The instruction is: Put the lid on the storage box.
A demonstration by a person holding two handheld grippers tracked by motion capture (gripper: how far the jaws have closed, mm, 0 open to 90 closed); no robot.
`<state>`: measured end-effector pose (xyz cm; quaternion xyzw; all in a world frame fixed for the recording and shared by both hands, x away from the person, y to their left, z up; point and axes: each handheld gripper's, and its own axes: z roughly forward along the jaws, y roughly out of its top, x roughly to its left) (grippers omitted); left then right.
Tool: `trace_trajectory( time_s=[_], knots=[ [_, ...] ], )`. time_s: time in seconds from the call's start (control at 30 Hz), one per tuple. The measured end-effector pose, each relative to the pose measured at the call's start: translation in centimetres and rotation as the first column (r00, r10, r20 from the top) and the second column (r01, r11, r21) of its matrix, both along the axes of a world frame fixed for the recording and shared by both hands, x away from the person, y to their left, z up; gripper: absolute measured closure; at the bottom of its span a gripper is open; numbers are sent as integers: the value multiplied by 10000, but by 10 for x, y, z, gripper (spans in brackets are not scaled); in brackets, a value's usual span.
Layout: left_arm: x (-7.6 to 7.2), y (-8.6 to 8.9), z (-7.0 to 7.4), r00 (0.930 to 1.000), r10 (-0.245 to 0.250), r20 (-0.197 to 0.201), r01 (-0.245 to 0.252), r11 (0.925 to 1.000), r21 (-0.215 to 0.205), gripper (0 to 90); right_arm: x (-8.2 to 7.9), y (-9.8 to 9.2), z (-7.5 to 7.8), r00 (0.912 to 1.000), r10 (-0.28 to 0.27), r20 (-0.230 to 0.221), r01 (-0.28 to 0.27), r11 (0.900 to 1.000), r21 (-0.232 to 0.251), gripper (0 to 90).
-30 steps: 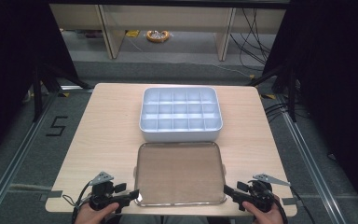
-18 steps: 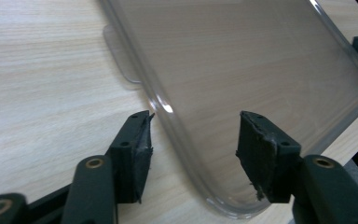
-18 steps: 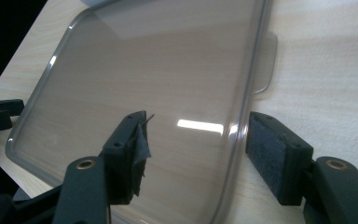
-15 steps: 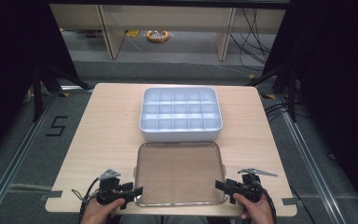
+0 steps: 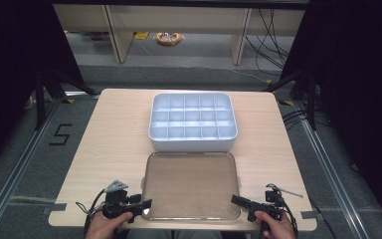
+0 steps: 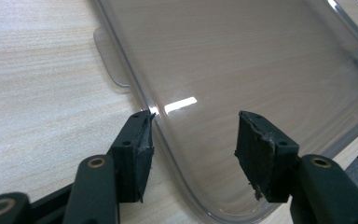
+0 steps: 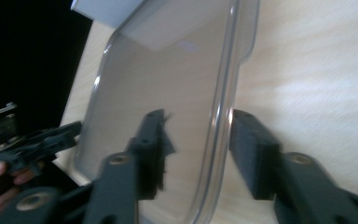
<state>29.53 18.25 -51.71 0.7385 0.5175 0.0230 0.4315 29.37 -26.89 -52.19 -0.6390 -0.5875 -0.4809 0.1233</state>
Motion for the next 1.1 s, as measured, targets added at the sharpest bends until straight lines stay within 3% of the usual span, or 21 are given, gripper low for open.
trace_trajectory(
  time_s=[0.03, 0.07, 0.1, 0.13, 0.23, 0.3, 0.37, 0.4, 0.43, 0.47, 0.5, 0.53, 0.57, 0.63, 0.77, 0.8, 0.9, 0.93, 1.0, 1.07, 1.1],
  knots=[
    [0, 0, 0, 10000, 0, 0, 0, 10000, 0, 454, -1, 1, 0, 9999, 4, 114, -4, 10000, 41, 644],
    [0, -1, 0, 10000, 32, -11, -32, 10000, 13, 453, -2, 1, 3, 9990, 149, 411, -138, 9996, -258, 657],
    [0, 1, 1, 9997, -225, -1, 225, 9993, 284, 453, -2, 1, 3, 9990, 149, 411, -138, 9996, -258, 657],
    [-1, -1, 0, 10000, 9, 31, -9, 10000, 10, 441, -2, 3, 7, 9955, 368, 872, -342, 9990, -302, 661],
    [0, 1, 0, 9999, -101, 7, 101, 9999, -5, 434, -5, 3, 10, 9928, 583, 1047, -545, 9978, -382, 655],
    [0, 1, 0, 9997, -225, -36, 225, 9997, -115, 387, -8, 3, 14, 9710, 1206, 2064, -984, 9885, -1145, 640],
    [0, 1, 0, 9997, -116, -199, 108, 9992, -396, 342, -10, 4, 22, 9500, 1574, 2696, -1202, 9814, -1495, 633],
    [0, 0, 0, 9997, -108, -220, 99, 9991, -424, 342, -10, 4, 22, 9500, 1574, 2696, -1202, 9814, -1495, 633],
    [0, 0, 0, 9997, -128, -219, 119, 9991, -412, 310, -13, 7, 29, 9329, 1785, 3128, -1258, 9753, -1813, 632],
    [1, 1, 0, 9997, -113, -237, 102, 9988, -473, 287, -14, 7, 30, 9224, 1889, 3369, -1323, 9740, -1840, 635],
    [1, 1, 0, 9997, -113, -237, 102, 9988, -473, 276, -15, 9, 33, 9199, 1978, 3385, -1413, 9726, -1844, 635],
    [1, 1, 0, 9996, -33, -280, 18, 9987, -512, 276, -17, 9, 36, 9121, 2065, 3541, -1461, 9709, -1898, 636],
    [1, 1, 0, 9995, -18, -311, 1, 9986, -537, 276, -17, 9, 36, 9121, 2065, 3541, -1461, 9709, -1898, 636],
    [2, 2, 0, 9994, -19, -335, 0, 9984, -562, 276, -19, 10, 41, 8934, 2215, 3908, -1547, 9685, -1952, 637],
    [4, 4, 0, 9984, 29, -565, -75, 9968, -797, 276, -18, 9, 40, 8858, 2343, 4006, -1703, 9671, -1890, 637],
    [5, 6, 0, 9977, 136, -668, -201, 9950, -976, 274, -15, 9, 37, 8739, 2479, 4181, -1697, 9616, -2156, 637],
    [5, 6, 0, 9974, 213, -691, -283, 9944, -1023, 274, -16, 9, 38, 8803, 2457, 4059, -1728, 9628, -2078, 638],
    [5, 6, 0, 9973, 216, -707, -289, 9942, -1039, 273, -17, 9, 39, 8718, 2555, 4180, -1783, 9602, -2152, 638],
    [6, 7, 0, 9968, 205, -767, -284, 9943, -1025, 279, -16, 8, 39, 8748, 2472, 4167, -1810, 9645, -1924, 646],
    [7, 8, 0, 9969, 237, -746, -314, 9941, -1040, 310, -16, 7, 39, 8718, 2531, 4194, -1809, 9620, -2044, 647],
    [7, 10, 0, 9961, 233, -851, -323, 9938, -1066, 312, -17, 8, 39, 8871, 2413, 3935, -1809, 9660, -1845, 647]
  ],
)
